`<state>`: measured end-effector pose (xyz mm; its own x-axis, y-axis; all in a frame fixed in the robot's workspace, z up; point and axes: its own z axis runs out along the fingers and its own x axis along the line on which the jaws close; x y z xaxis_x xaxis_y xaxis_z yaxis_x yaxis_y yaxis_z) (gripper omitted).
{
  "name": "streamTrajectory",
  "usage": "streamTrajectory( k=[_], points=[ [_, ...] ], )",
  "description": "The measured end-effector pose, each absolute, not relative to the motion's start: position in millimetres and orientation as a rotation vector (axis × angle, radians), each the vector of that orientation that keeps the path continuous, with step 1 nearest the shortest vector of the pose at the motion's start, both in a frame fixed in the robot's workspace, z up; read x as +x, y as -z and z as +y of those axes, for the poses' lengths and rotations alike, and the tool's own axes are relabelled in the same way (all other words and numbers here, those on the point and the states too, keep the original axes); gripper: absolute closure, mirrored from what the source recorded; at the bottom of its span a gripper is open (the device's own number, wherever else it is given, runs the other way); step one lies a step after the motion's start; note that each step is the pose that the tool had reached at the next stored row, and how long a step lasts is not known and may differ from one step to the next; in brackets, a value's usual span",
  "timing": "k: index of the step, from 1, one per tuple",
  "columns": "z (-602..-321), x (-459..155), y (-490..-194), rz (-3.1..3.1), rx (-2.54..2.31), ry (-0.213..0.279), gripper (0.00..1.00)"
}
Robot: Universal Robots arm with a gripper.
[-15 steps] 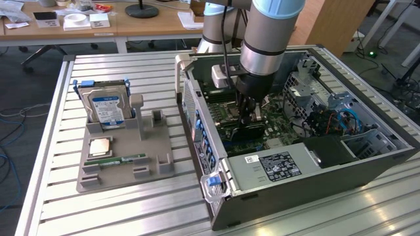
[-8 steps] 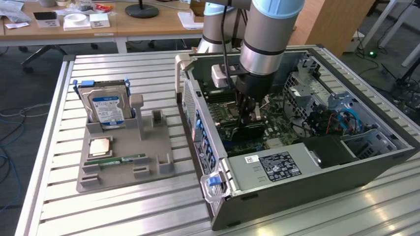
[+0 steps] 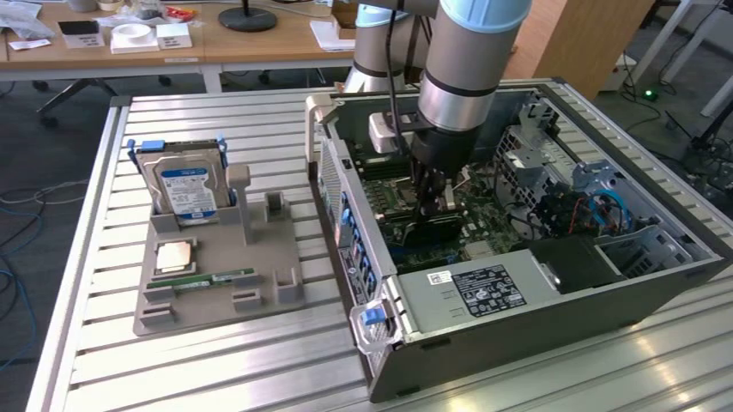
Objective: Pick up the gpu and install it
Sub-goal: 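Press down on the gpu until it lock into place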
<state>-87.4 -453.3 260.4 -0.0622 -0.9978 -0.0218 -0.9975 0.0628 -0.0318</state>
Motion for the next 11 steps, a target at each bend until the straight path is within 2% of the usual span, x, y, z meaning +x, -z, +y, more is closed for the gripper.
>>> streamTrajectory(
  k=[11],
  points=[
    [-453.4,-87.4,-262.8,2.261,-2.123,0.011,0.89]
  ],
)
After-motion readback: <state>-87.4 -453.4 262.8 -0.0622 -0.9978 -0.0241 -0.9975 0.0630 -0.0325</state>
